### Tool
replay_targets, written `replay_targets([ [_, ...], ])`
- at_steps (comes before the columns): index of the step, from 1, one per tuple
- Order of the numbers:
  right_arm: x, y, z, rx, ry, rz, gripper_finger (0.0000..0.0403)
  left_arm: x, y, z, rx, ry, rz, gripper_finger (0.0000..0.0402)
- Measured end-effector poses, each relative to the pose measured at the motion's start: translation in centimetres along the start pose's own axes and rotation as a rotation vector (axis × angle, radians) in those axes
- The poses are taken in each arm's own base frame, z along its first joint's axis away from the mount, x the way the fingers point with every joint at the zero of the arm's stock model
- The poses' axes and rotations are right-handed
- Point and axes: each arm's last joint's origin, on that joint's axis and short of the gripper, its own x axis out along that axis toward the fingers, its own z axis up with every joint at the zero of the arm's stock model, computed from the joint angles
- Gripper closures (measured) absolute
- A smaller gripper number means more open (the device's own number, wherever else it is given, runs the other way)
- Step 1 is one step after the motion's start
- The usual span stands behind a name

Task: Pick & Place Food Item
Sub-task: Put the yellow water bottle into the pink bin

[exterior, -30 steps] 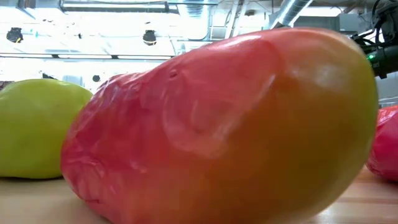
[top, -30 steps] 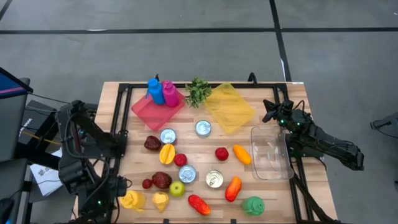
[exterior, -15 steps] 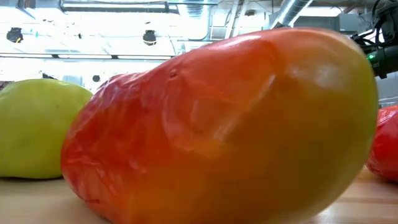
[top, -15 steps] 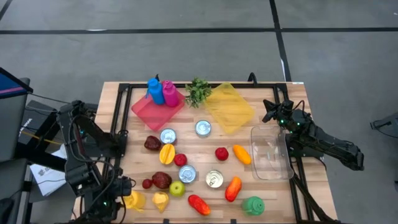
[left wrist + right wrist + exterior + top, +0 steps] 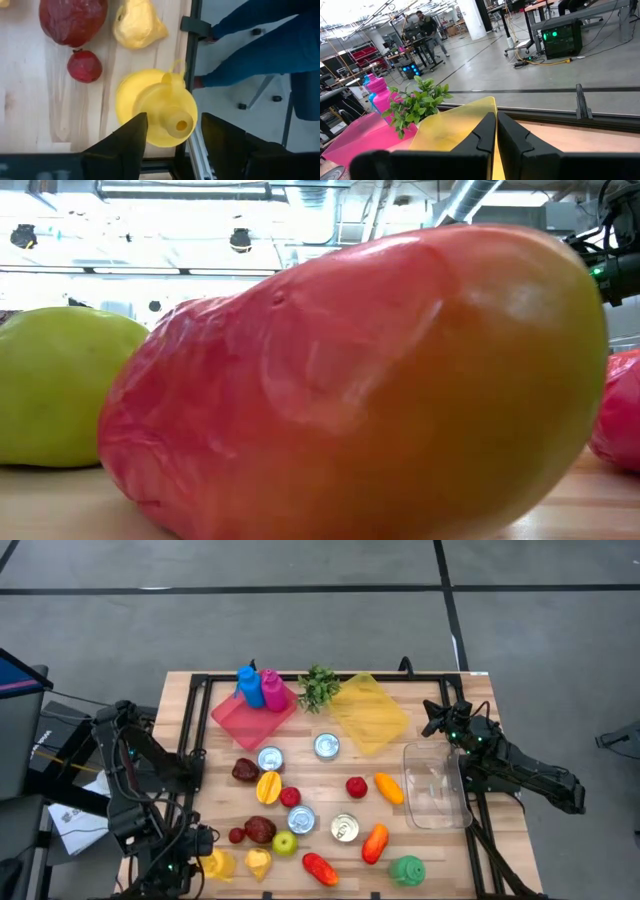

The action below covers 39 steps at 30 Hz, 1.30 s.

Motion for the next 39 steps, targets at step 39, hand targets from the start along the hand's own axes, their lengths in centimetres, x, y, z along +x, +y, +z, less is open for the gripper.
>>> replay_targets([
  [39, 0.0, -0.1, -0.1, -0.007, 0.012, -0.006, 0.039, -7.2, 6.1, 2.7, -0.182, -0.358, -0.044, 0.0358],
])
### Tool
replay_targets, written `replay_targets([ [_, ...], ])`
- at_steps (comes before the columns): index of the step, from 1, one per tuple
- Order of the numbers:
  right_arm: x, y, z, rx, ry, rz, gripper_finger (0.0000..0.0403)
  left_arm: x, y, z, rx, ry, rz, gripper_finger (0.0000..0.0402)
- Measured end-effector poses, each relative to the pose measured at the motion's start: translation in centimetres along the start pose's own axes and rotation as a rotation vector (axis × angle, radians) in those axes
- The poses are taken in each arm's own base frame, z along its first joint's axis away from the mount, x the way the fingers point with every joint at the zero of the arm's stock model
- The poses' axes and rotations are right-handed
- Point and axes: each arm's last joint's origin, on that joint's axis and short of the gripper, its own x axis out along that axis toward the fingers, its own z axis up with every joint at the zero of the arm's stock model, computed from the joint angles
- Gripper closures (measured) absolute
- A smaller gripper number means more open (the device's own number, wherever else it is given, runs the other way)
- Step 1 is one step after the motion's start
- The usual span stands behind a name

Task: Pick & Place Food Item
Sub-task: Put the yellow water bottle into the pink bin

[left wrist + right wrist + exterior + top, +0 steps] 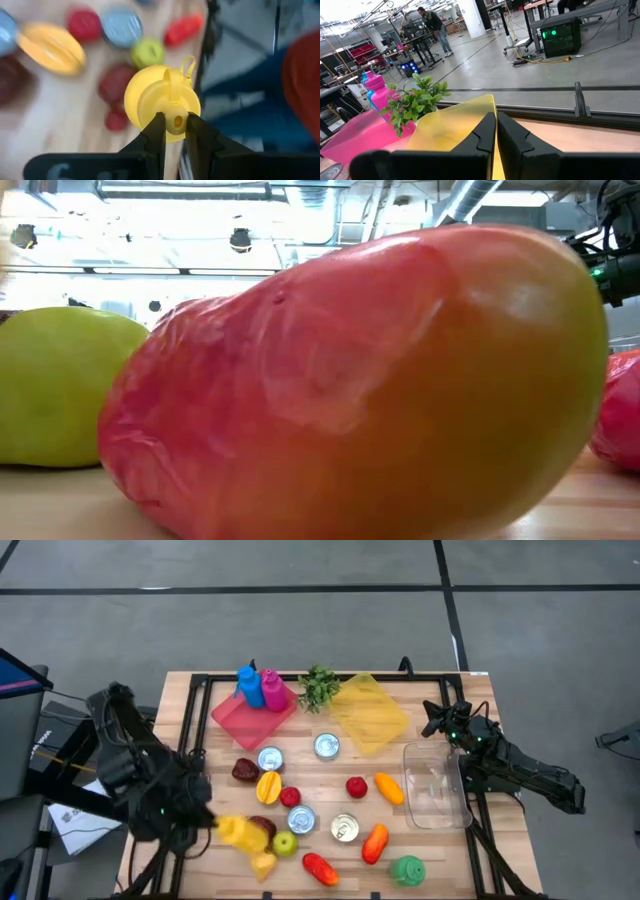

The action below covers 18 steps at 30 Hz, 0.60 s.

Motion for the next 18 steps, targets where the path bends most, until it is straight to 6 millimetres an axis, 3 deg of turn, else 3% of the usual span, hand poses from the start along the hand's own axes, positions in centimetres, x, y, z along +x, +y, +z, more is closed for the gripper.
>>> replay_targets([
  [7, 0.0, 0.0, 0.0, 0.0, 0.0, 0.0, 0.039, -2.0, 2.7, 2.4, -0.049, -0.233, 0.062, 0.0357],
  [18, 0.0, 0.0, 0.0, 0.0, 0.0, 0.0, 0.039, -3.4, 8.8, 5.5, -0.184, -0.351, 0.411, 0.0356],
])
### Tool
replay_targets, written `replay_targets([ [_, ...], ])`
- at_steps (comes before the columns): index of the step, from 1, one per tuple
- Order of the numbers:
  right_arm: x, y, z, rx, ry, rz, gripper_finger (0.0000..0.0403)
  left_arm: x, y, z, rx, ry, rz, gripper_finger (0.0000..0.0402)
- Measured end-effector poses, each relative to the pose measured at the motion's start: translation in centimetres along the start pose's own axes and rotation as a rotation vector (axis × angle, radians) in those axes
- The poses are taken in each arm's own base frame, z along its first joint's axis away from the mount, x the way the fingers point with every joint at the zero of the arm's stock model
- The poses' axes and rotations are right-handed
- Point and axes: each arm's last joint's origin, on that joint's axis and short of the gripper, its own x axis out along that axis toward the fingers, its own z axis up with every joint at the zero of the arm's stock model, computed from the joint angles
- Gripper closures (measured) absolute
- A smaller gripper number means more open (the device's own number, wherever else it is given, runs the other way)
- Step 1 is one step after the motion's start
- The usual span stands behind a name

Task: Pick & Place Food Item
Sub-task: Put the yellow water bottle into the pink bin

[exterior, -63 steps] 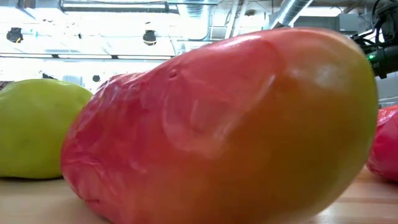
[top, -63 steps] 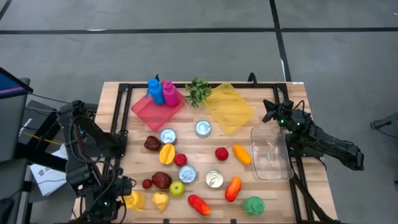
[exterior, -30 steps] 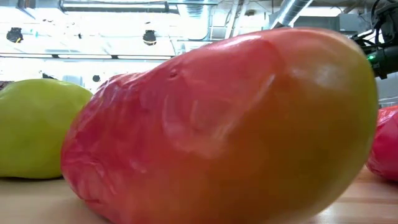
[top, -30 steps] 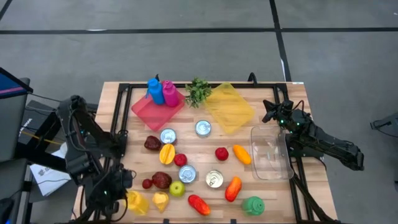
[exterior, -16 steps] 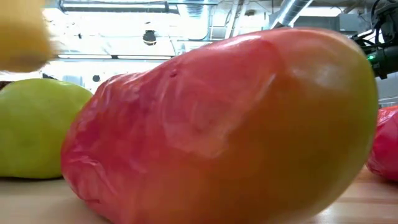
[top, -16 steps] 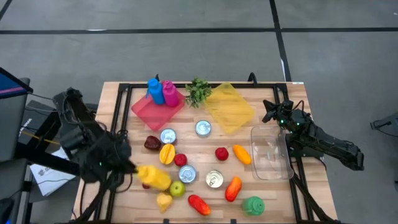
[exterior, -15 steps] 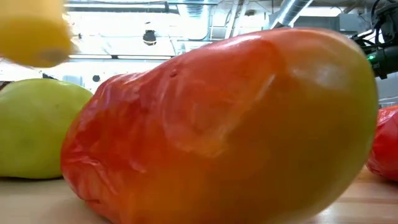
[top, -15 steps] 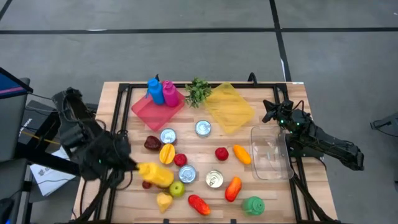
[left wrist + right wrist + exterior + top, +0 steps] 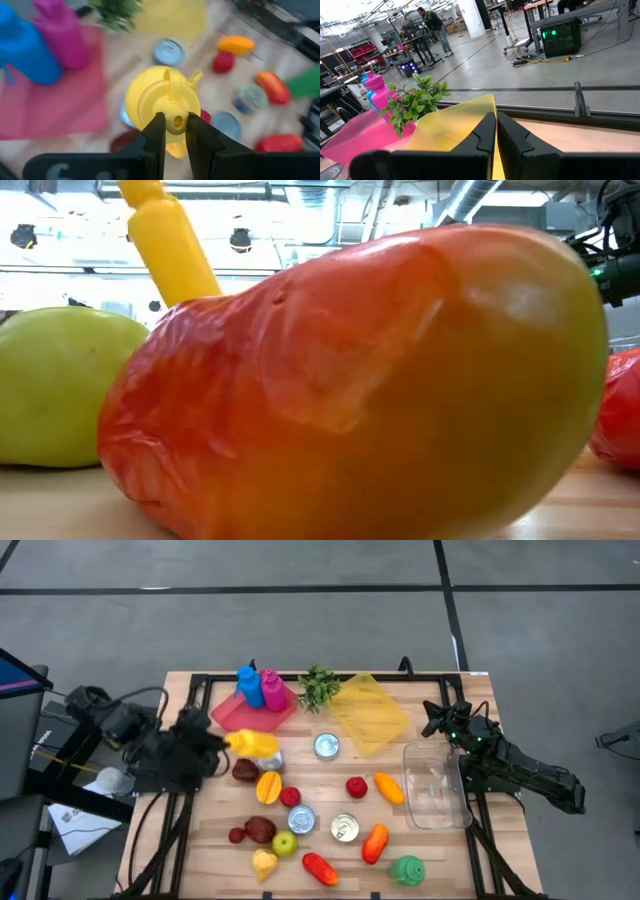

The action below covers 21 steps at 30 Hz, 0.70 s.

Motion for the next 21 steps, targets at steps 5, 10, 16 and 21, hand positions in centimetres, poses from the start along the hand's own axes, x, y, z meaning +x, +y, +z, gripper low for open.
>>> replay_targets([
  [5, 0.0, 0.0, 0.0, 0.0, 0.0, 0.0, 0.039, 0.3, 1.6, 2.4, -0.016, -0.002, 0.086, 0.0356],
  [10, 0.0, 0.0, 0.0, 0.0, 0.0, 0.0, 0.039, 1.2, 3.2, 4.6, -0.063, 0.021, 0.219, 0.0356],
  [16, 0.0, 0.0, 0.0, 0.0, 0.0, 0.0, 0.039, 3.8, 5.6, 6.5, -0.123, 0.146, 0.393, 0.0355],
  [21, 0.0, 0.0, 0.0, 0.0, 0.0, 0.001, 0.039, 6.0, 7.2, 7.5, -0.119, 0.265, 0.47, 0.0355],
])
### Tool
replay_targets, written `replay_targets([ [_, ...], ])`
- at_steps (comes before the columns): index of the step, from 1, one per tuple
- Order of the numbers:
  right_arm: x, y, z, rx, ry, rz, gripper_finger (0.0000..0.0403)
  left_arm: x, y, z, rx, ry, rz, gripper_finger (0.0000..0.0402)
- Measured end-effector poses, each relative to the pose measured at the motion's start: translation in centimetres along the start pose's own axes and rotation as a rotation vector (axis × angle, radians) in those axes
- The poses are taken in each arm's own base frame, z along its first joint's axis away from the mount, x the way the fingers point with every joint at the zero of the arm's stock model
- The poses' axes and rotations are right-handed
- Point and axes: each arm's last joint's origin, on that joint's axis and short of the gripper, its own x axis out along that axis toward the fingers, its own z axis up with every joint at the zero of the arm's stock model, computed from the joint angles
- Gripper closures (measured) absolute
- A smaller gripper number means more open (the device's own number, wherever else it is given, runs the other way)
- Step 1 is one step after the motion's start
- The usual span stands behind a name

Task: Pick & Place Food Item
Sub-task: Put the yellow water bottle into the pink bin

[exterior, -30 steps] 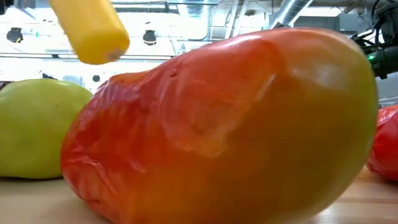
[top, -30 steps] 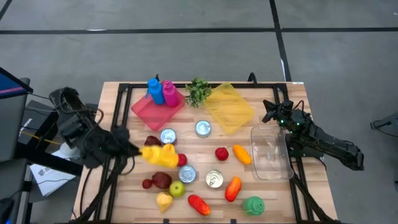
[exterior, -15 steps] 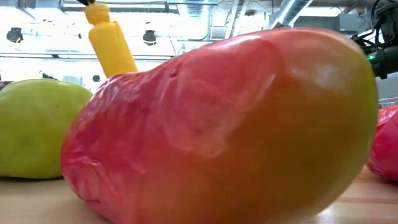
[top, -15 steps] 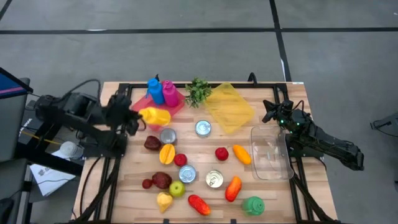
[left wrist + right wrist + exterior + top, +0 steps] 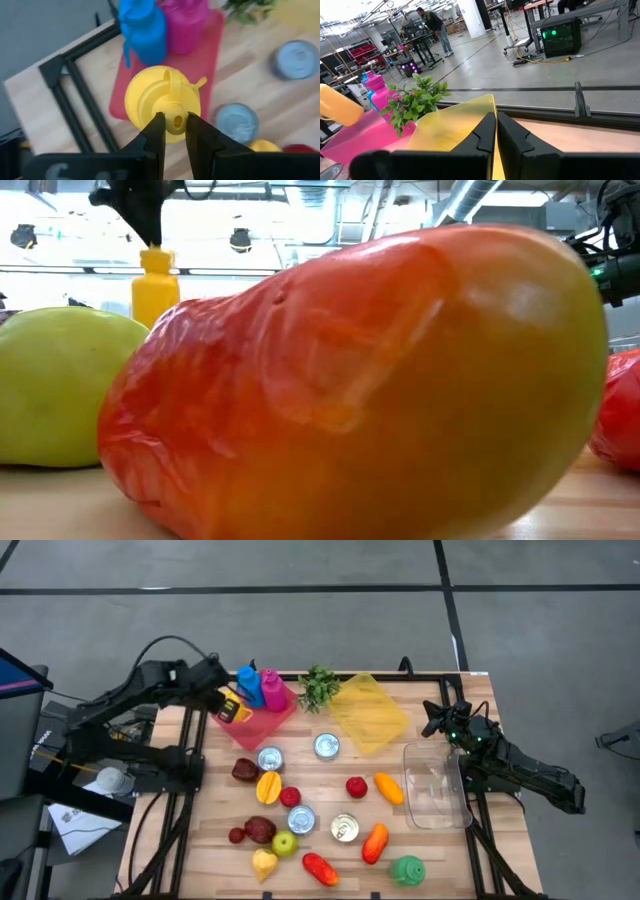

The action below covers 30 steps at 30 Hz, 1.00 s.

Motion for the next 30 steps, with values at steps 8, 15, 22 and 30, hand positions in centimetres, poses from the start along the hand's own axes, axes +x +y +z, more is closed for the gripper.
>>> replay_targets([
  [8, 0.0, 0.0, 0.0, 0.0, 0.0, 0.0, 0.039, 2.5, 0.5, 2.3, -0.024, 0.055, 0.048, 0.0354],
  [15, 0.0, 0.0, 0.0, 0.0, 0.0, 0.0, 0.039, 3.7, 0.9, 2.1, -0.056, 0.107, 0.024, 0.0346],
  [22, 0.0, 0.0, 0.0, -0.008, 0.0, 0.0, 0.039, 4.7, 2.1, 1.4, -0.116, 0.071, 0.027, 0.0348],
  [30, 0.0, 0.0, 0.0, -0.008, 0.0, 0.0, 0.039, 7.5, 2.1, 1.3, -0.119, 0.143, -0.038, 0.0348],
])
